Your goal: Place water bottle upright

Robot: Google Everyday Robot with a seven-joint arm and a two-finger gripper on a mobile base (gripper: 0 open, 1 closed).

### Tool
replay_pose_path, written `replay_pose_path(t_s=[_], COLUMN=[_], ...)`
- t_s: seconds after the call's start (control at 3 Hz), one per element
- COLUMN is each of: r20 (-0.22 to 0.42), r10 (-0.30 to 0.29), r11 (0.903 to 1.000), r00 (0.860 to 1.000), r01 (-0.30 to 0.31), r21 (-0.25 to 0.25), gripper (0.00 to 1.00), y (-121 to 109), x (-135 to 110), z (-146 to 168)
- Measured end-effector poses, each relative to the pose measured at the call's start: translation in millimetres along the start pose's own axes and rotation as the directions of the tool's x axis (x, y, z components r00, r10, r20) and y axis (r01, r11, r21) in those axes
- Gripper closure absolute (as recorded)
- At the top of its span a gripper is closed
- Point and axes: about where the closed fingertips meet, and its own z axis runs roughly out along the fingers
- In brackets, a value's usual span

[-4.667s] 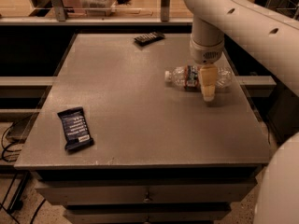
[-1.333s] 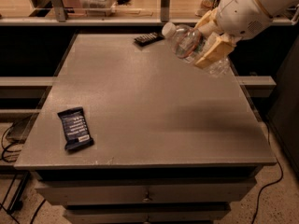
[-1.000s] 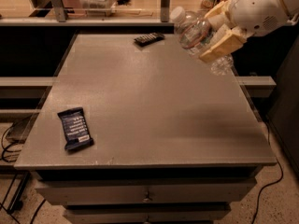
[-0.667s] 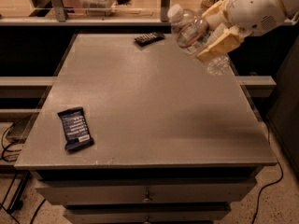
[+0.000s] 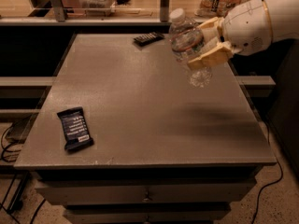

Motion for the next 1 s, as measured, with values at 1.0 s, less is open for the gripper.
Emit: replay_pose_path(t_s=[1.0], r20=[0.391], r10=[0.192], r11=[0.9654], r00=[0.900], r01=[-0.245], r21=[0.090], gripper=[1.00], y=[0], x=[20], z=[0])
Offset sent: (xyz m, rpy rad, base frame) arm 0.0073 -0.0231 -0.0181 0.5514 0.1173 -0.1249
